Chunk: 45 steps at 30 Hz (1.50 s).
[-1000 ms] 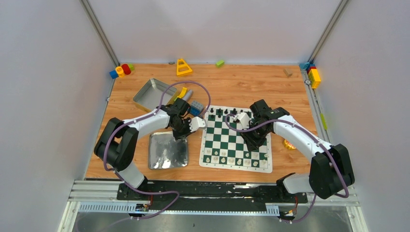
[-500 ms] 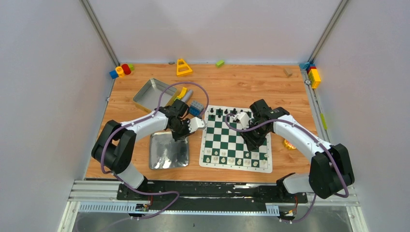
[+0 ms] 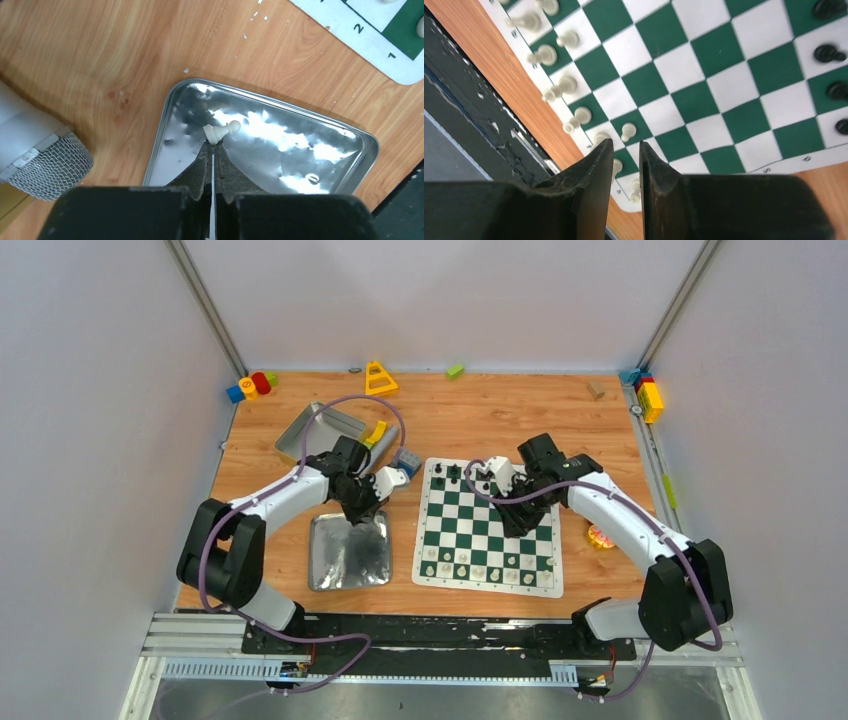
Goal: Set up the chess pieces on the board
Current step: Pick up the chess piece from the storage box, then place the chess piece on the chessboard.
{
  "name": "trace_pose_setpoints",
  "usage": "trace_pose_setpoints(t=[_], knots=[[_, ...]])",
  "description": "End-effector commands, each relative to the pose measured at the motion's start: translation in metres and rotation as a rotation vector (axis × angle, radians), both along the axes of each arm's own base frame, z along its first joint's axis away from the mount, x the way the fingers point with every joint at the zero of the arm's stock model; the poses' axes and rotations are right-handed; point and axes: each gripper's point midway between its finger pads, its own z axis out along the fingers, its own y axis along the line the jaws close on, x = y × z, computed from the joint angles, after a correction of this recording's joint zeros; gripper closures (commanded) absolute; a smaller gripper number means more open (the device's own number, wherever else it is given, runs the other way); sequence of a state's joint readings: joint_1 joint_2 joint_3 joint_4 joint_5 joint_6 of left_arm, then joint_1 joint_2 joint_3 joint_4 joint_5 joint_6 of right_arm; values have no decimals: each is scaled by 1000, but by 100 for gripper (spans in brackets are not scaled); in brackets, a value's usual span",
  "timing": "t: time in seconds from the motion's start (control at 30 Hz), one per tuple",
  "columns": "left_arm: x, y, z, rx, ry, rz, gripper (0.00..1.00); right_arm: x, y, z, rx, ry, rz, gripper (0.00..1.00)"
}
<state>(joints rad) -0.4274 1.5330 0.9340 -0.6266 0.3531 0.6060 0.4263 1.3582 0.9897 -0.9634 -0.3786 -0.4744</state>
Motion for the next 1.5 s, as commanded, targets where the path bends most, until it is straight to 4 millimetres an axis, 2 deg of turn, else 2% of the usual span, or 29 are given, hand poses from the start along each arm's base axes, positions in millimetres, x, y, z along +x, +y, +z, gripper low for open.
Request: trace_pose_setpoints(t=[0.0, 0.13, 0.27, 0.43, 0.53, 0.73, 1.03, 1.23, 1.47], knots=[[-6, -8, 16, -112, 66, 52, 100, 45, 39, 42, 196, -163, 0, 73], [-9, -19, 20, -170, 163, 66, 100, 66, 65, 67, 346, -284, 39, 73], [-4, -36, 31, -226, 254, 62, 100, 78, 87, 78, 448, -357, 74, 74], [-3, -58, 40, -306, 420, 56, 100, 76, 120, 70, 496, -382, 133, 75], [5, -75, 49, -371, 505, 53, 100, 73, 140, 64, 492, -428, 174, 75], [11, -94, 61, -448, 636, 69, 100, 69, 171, 51, 447, -492, 228, 72], [9, -102, 70, -505, 707, 84, 100, 74, 192, 41, 395, -512, 265, 60], [7, -103, 70, -517, 726, 85, 100, 79, 197, 41, 379, -529, 265, 61], [6, -104, 73, -528, 733, 86, 100, 71, 204, 38, 374, -522, 299, 64]])
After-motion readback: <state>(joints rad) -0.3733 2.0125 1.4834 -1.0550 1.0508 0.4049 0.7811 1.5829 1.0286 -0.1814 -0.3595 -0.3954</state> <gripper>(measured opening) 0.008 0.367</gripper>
